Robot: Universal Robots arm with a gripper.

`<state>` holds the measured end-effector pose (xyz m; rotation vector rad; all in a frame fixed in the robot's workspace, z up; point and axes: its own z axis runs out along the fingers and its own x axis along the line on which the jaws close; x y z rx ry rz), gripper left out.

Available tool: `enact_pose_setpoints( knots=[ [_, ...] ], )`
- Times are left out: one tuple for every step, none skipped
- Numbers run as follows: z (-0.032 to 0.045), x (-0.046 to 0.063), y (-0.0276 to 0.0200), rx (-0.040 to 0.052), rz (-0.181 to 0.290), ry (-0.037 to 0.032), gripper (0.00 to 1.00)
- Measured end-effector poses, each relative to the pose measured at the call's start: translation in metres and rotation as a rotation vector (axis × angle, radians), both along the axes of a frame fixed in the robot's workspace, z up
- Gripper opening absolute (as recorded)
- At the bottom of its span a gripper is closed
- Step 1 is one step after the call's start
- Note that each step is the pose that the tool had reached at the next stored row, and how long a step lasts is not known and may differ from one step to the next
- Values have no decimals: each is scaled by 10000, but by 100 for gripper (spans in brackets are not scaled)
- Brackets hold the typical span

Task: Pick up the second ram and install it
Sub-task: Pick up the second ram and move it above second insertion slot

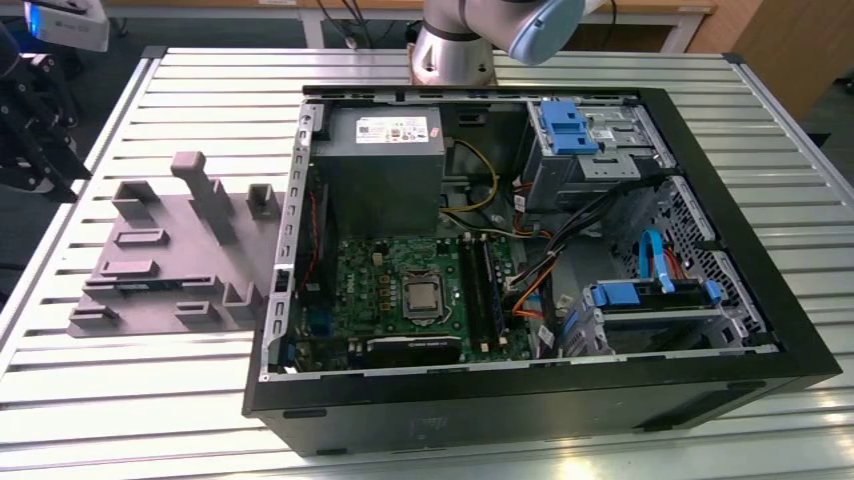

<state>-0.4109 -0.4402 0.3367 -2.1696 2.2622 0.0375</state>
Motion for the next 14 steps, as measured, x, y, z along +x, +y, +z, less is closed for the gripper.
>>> enact_pose_setpoints(
  knots=[
    [-18,0,0,0,0,0,36],
    [-36,0,0,0,0,0,36],
    [-54,-1,-1,0,0,2,36],
    [-71,0,-1,-1,0,2,36],
    [-82,0,-1,0,0,2,36],
    [-83,0,-2,-1,0,4,36],
    [-83,0,-2,1,0,5,36],
    [-83,0,-2,0,0,5,36],
    [-84,0,-2,1,0,4,36],
    [-85,0,-2,2,0,3,36],
    [-85,0,-2,3,0,3,36],
    [-85,0,-2,3,0,2,36],
    [-88,0,-2,3,0,2,36],
    [-93,0,-2,5,0,0,36]
  ],
)
